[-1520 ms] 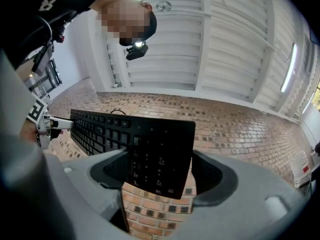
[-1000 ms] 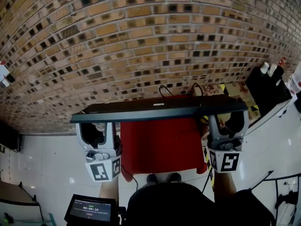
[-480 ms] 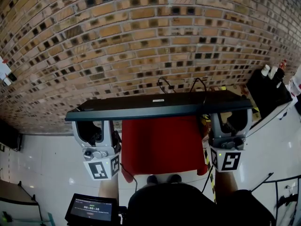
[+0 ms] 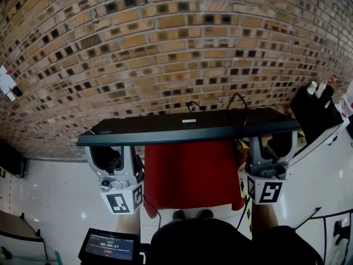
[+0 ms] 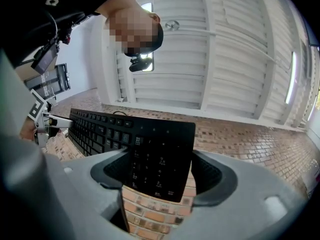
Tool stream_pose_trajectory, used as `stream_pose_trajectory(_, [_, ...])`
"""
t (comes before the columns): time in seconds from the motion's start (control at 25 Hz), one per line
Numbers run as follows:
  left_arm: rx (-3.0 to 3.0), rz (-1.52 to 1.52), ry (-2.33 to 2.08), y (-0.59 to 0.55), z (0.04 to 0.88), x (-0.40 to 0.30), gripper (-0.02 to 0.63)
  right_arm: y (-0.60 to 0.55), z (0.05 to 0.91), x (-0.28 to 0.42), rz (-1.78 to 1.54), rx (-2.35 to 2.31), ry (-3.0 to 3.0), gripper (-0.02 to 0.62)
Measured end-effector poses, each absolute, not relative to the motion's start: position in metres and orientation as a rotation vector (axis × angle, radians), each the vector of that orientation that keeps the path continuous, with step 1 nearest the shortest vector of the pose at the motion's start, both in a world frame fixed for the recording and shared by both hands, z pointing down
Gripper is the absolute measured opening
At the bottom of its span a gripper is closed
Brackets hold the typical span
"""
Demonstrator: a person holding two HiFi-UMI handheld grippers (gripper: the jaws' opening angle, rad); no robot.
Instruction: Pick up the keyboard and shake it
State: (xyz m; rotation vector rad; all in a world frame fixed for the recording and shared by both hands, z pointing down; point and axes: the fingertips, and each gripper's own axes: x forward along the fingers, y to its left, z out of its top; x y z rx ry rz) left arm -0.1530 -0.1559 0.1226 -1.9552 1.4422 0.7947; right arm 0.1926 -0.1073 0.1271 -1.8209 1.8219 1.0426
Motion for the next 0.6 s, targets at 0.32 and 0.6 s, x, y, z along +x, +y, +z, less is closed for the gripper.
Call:
stream_pose_trajectory(0.32, [-1.848,0.871,1.359,-0.126,0.097,-0.156,0.407,-0.077,0.104,0.189,1.145,-1.752,1.689,0.354])
stream_pose_trajectory(0.6, [-1.923,0.812,1.441,-0.148,0.125,-0.157,0.407,-0.102,0.126,0.188,1.071,-1.807,1.803,0.354])
